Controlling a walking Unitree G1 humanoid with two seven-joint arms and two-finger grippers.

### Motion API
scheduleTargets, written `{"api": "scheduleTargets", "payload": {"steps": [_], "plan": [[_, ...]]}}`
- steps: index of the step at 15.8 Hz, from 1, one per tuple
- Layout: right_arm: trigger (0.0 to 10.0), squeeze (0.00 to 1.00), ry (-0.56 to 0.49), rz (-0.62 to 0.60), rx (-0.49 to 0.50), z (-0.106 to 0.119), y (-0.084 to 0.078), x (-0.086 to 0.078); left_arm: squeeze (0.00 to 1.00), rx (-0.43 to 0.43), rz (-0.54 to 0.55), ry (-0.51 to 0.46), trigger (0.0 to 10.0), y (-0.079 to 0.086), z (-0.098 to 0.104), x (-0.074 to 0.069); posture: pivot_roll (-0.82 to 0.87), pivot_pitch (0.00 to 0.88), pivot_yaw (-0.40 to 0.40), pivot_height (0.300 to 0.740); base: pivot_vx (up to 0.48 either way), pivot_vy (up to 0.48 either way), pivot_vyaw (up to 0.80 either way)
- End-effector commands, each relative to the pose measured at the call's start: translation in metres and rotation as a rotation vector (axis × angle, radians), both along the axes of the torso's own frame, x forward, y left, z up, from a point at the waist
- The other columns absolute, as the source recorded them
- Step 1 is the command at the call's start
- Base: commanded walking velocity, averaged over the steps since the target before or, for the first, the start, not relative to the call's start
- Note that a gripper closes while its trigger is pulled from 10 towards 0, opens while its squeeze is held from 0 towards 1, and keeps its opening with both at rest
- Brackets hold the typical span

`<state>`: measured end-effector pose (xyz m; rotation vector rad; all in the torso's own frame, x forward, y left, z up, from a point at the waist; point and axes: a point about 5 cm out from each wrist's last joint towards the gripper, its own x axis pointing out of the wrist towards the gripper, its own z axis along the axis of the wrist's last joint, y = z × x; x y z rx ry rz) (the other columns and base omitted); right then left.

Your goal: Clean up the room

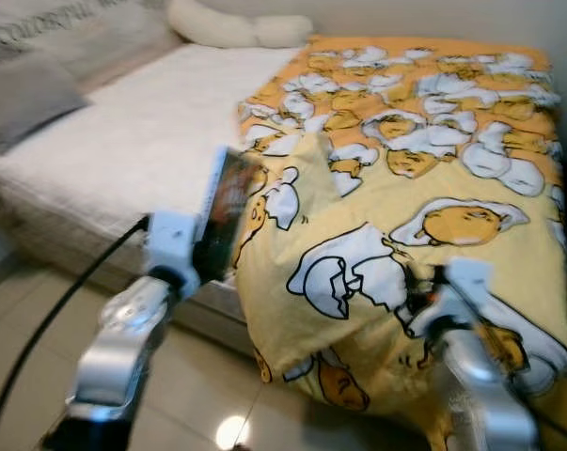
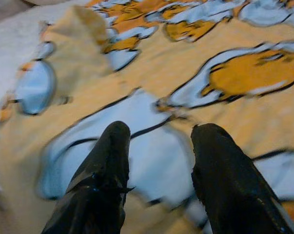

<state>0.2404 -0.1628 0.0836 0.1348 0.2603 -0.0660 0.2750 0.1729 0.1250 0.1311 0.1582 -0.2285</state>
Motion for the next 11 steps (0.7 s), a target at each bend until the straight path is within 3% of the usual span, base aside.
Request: {"api": "scheduleTargets", "payload": {"steps": [1, 11], "plan": [[10.0, 0.0, -0.001, -0.013, -0.018, 0.002, -0.0052, 0.0029, 0.0, -0.006, -0.019, -0.047, 10.0, -0.0044, 0.0107, 0.0032, -0.03, 0.0, 0.113, 0.74, 0.0, 0.48, -0.8], [10.0, 0.0, -0.016, -0.004, -0.027, 0.006, -0.0061, 0.0113, 0.0, 0.002, -0.005, -0.039, 10.0, -0.0019, 0.0101, 0.0042, -0.02, 0.0, 0.1, 0.74, 0.0, 0.48, -0.8]]}}
